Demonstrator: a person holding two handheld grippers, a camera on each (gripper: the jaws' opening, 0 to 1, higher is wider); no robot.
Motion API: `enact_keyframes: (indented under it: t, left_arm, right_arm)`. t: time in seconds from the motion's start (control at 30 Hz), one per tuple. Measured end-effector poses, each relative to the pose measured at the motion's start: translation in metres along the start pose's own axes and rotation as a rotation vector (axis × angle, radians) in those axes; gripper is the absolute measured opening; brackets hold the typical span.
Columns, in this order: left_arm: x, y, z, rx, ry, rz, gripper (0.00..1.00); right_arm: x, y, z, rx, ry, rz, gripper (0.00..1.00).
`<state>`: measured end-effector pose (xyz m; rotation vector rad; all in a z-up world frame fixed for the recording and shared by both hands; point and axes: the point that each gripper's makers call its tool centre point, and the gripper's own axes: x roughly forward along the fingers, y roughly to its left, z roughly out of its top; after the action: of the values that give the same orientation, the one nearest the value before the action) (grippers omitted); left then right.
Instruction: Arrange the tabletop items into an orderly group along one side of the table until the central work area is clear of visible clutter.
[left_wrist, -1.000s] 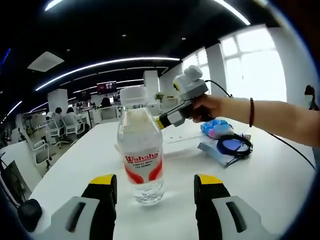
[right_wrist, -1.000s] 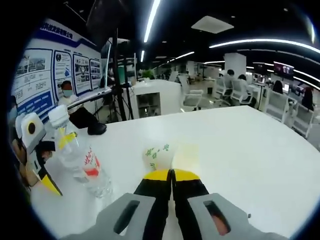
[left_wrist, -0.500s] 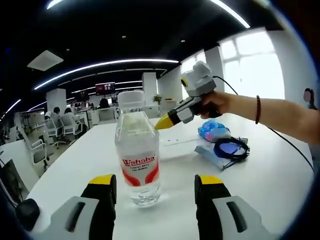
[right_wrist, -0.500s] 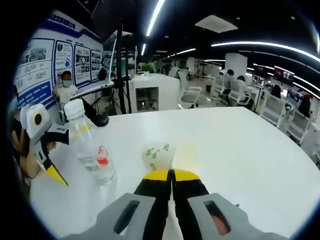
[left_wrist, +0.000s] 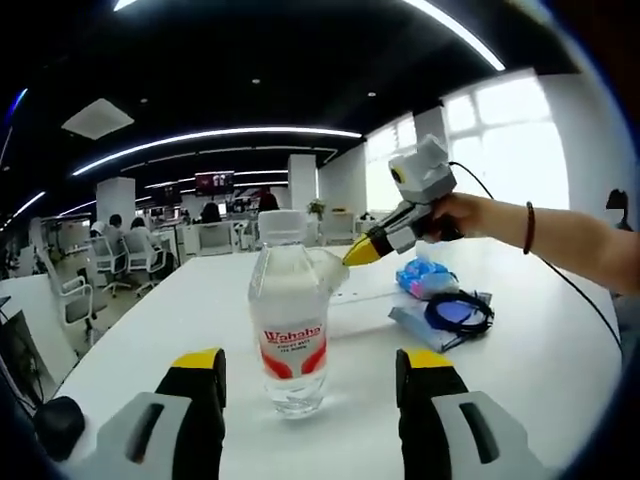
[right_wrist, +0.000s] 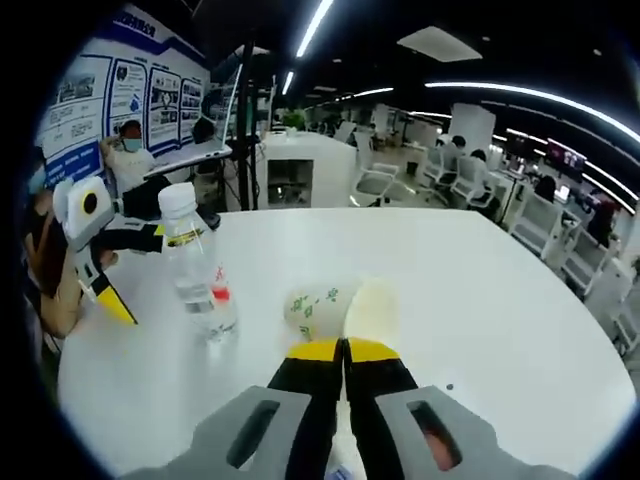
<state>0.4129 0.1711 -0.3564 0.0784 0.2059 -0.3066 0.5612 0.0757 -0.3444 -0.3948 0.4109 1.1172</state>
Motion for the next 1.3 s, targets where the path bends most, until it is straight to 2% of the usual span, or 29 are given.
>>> enact_keyframes:
  t: [0.1,0.13,0.33,0.63,0.73,0.97,1.17,1.3]
  left_arm:
    - [-0.003,0.0,0.003,-0.011,-0.01,-0.008,0.71]
    - [-0.003,0.005,0.011,-0.02,-0.023,-0.036,0.71]
    - [-0.004,-0.001,0.017,-0.014,-0.045,-0.056,0.74]
    - [-0.008,-0.006,0.019,-0.005,-0.05,-0.084,0.78]
    - [-0.009,-0.011,0.018,-0.018,-0.047,-0.119,0.82]
    - [-0.008,-0.015,0.014,-0.014,-0.04,-0.134,0.83]
    - [-0.013,-0.019,0.019,0.008,-0.057,-0.15,0.83]
    - [-0.016,-0.02,0.021,0.016,-0.063,-0.153,0.83]
  right_arm:
    - [-0.014,-0.002,-0.002,-0.034,0.032,-0.016,0.0]
    - [-0.027,0.003,-0.005,-0.068,0.061,-0.027,0.0]
    - [-0.041,0.013,-0.01,-0.11,0.097,-0.032,0.0]
    - [-0.051,0.022,-0.015,-0.176,0.16,-0.029,0.0]
    - [-0.054,0.029,-0.02,-0.208,0.194,-0.022,0.0]
    - [-0.055,0.043,-0.025,-0.249,0.235,-0.002,0.0]
    - [-0.058,0.053,-0.032,-0.295,0.284,0.004,0.0]
    - [-0.059,0.057,-0.032,-0.305,0.292,0.007,0.0]
